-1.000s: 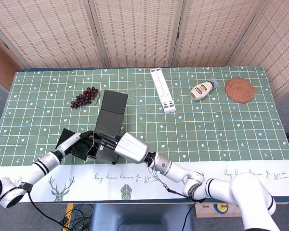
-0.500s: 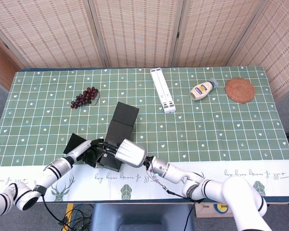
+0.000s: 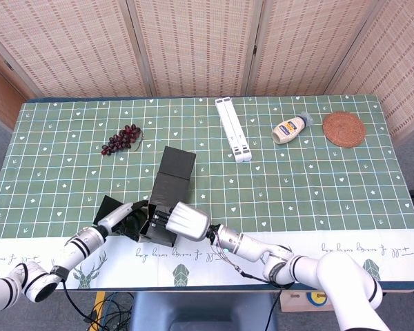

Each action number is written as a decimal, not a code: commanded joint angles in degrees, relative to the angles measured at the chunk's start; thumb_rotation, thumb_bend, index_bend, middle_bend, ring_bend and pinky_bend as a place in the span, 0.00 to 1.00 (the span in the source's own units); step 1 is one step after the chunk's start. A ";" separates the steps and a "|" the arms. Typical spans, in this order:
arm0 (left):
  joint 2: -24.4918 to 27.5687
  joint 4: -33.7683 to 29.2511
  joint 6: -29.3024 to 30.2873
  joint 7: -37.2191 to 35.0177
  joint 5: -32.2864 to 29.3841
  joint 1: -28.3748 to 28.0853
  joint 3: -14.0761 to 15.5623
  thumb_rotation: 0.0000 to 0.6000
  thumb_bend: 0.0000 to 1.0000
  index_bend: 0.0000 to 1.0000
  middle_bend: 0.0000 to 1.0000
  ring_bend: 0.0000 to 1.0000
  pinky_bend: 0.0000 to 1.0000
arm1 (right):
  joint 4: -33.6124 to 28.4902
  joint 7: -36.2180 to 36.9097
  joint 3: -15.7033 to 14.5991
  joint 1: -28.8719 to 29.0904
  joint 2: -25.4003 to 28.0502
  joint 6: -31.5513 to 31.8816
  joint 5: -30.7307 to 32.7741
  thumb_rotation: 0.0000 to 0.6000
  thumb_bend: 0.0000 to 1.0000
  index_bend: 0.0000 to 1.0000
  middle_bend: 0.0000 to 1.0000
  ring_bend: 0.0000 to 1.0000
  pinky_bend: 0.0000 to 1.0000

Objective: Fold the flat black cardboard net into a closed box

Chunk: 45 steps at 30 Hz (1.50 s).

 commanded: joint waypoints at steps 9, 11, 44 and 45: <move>0.02 0.00 -0.39 -0.45 0.44 -0.07 -0.26 1.00 0.12 0.16 0.21 0.37 0.50 | -1.70 -0.81 -0.33 0.20 0.88 -1.17 0.27 1.00 0.31 0.25 0.32 0.74 1.00; -0.07 0.08 -0.41 -0.56 0.50 -0.03 -0.26 1.00 0.12 0.16 0.21 0.37 0.50 | -1.80 -0.75 -0.43 0.19 0.93 -1.01 0.13 1.00 0.31 0.25 0.32 0.74 1.00; -0.78 0.75 0.31 -2.73 1.10 0.67 -0.42 1.00 0.12 0.21 0.19 0.37 0.50 | -4.01 -1.79 -1.28 2.39 2.69 -7.15 0.56 1.00 0.43 0.46 0.46 0.76 1.00; -0.76 0.74 0.35 -2.82 1.19 0.67 -0.39 1.00 0.12 0.21 0.19 0.37 0.50 | -4.14 -1.66 -1.24 2.57 2.83 -7.46 0.62 1.00 0.44 0.48 0.48 0.76 1.00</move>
